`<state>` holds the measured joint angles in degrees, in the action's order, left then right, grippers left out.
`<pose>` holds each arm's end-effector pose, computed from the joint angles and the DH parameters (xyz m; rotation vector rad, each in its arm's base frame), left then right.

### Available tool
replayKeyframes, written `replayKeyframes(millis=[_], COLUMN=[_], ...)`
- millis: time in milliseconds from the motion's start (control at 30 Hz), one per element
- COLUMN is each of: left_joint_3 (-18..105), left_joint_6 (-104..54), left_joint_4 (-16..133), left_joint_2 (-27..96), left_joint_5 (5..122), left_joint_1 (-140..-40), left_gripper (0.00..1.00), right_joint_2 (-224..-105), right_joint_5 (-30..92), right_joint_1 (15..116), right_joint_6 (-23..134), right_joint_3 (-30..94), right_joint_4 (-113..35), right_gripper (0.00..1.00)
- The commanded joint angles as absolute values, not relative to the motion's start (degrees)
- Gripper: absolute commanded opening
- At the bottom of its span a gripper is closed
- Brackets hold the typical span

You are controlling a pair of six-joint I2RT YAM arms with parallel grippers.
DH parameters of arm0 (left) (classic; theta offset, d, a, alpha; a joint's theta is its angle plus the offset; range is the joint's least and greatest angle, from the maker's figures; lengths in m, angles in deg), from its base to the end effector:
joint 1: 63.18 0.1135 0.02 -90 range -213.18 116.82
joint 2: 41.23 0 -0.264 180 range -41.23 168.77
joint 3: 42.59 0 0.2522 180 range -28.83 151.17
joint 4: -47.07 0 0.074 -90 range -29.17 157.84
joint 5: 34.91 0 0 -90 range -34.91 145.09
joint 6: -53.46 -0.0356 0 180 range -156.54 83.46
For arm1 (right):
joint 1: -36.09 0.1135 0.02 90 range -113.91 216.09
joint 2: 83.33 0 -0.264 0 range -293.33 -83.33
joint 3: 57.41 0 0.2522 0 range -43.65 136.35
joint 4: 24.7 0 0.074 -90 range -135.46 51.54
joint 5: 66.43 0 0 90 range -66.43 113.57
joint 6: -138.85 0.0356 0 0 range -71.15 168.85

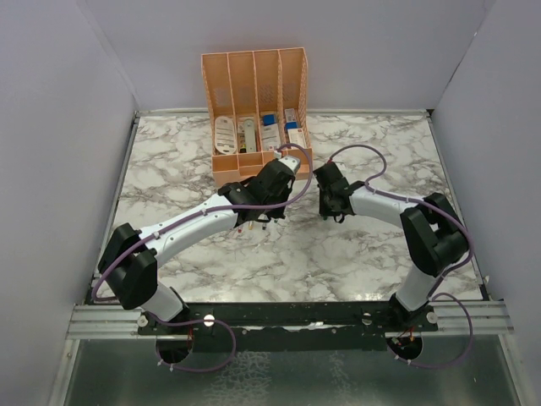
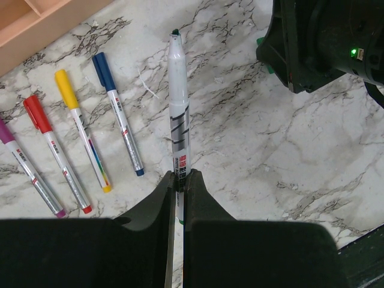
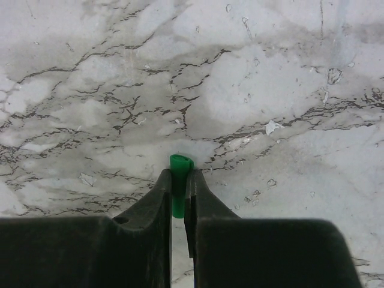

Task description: Insert the pens into the pen caps

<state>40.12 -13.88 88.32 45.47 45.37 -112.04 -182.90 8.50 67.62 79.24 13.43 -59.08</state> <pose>0.2237 -0.2470 0.2821 0.4587 2.3393 -0.4089 0.2896 0.1668 0.1559 0.0565 2.6080 0.0249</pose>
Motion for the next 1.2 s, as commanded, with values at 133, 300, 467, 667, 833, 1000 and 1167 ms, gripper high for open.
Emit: replayKeyframes(millis=[133,300,467,667,833,1000,1167], left_joint_3=[39.95,39.35,37.38,31.46,28.62,27.35,27.08], left_joint_6=[-13.33,-12.31,-11.04,-9.34,-7.05,-4.86,-3.09], left_joint_4=[87.17,87.12,84.64,75.3,66.43,56.44,50.73], left_joint_2=[43.45,44.08,42.65,38.69,39.36,40.64,42.3], left_joint_5=[43.49,44.47,46.26,50.98,58.15,63.35,66.15], left_joint_1=[-112.22,-112.15,-112.23,-112.27,-112.51,-113.72,-114.49], left_gripper=[0.0,0.0,0.0,0.0,0.0,0.0,0.0], right_joint_2=[-186.47,-183.19,-177.59,-165.33,-154.94,-146.08,-140.37], right_joint_5=[8.18,7.58,6.27,6.88,8.78,11.2,12.01], right_joint_1=[68.23,68.17,67.89,66.55,66.48,66.48,66.49], right_joint_6=[80.01,78.77,77.83,76.19,74.86,74.46,75.26], right_joint_3=[11.55,13.88,16.42,11.86,4.46,-2.62,-6.65], right_joint_4=[-64.05,-63.55,-60.67,-48.86,-36.03,-26.17,-20.79], right_gripper=[0.01,0.01,0.01,0.01,0.01,0.01,0.01])
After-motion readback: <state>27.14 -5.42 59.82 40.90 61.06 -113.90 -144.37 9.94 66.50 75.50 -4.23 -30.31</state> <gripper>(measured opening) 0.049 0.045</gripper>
